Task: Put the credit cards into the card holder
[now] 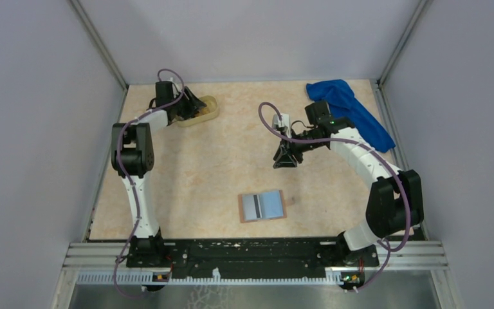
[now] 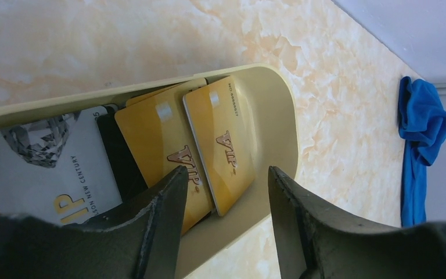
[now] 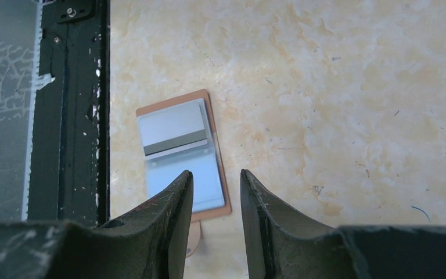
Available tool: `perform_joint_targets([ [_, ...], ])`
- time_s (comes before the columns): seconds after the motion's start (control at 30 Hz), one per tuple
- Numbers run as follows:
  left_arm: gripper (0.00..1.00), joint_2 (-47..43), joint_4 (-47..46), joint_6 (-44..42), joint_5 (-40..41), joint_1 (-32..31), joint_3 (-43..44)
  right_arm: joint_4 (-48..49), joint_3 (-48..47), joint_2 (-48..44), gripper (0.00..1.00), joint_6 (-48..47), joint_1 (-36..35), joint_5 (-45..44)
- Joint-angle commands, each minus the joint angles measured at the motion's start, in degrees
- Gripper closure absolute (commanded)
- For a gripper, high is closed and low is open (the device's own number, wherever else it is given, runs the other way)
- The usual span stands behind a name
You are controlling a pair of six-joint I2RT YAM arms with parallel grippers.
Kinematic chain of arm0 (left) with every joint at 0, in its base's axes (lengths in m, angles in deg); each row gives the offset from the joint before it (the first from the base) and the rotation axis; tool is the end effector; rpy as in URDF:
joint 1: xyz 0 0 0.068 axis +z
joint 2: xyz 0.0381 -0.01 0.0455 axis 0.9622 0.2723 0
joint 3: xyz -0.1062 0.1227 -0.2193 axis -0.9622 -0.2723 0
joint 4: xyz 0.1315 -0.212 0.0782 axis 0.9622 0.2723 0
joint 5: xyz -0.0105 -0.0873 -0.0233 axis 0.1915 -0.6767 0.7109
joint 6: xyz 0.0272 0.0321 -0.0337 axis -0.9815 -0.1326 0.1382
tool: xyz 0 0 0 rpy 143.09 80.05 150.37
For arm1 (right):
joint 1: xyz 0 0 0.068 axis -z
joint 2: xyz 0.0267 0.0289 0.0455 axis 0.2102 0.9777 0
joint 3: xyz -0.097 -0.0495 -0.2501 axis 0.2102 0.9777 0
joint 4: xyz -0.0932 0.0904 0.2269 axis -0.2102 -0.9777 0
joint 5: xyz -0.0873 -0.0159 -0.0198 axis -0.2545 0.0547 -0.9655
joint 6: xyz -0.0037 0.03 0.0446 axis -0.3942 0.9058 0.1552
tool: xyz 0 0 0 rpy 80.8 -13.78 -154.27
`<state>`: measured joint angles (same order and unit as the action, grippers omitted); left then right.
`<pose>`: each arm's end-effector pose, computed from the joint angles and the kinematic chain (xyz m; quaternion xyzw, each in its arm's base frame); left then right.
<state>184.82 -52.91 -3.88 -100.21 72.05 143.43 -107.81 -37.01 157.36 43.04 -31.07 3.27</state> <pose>0.5054 -0.0320 0.1612 -0.1533 0.8550 -0.3021 0.3928 0.2696 0.1239 0.2737 -0.5478 0.6673 0.4033 0.3032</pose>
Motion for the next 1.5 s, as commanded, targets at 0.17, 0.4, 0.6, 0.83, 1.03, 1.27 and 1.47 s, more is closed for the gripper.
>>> perform_joint_targets([
  [0.17, 0.44, 0.8, 3.2, 0.8, -3.5, -1.0, 1.6, 0.7, 0.0, 0.5, 0.64, -1.5, 0.2, 1.1],
  [0.4, 0.43, -4.1, 3.1, -5.5, -6.6, -2.0, -2.6, 0.3, 0.0, 0.3, 0.64, -1.9, 0.2, 1.6],
  [0.6, 0.46, -5.4, 11.0, -10.5, -9.6, -3.6, -3.2, -0.2, 0.0, 0.3, 0.64, -2.4, 0.2, 1.9],
  [0.83, 0.47, -12.2, 8.6, -10.6, -11.6, -6.3, -15.1, -0.6, -0.1, 0.3, 0.64, -2.8, 0.2, 2.2],
  [1.03, 0.48, -19.3, 4.4, -10.7, -12.7, -10.5, -27.5, -1.6, -0.3, 0.8, 0.64, -3.6, 0.2, 2.2],
  [1.27, 0.48, -28.4, 1.5, -12.0, -14.4, -13.2, -38.2, -2.2, -0.4, 0.9, 0.64, -4.0, 0.2, 2.4],
  [1.47, 0.42, -44.4, -0.9, -9.7, -6.6, -13.3, -48.0, -2.2, -0.4, 1.1, 0.64, -4.1, 0.2, 2.5],
])
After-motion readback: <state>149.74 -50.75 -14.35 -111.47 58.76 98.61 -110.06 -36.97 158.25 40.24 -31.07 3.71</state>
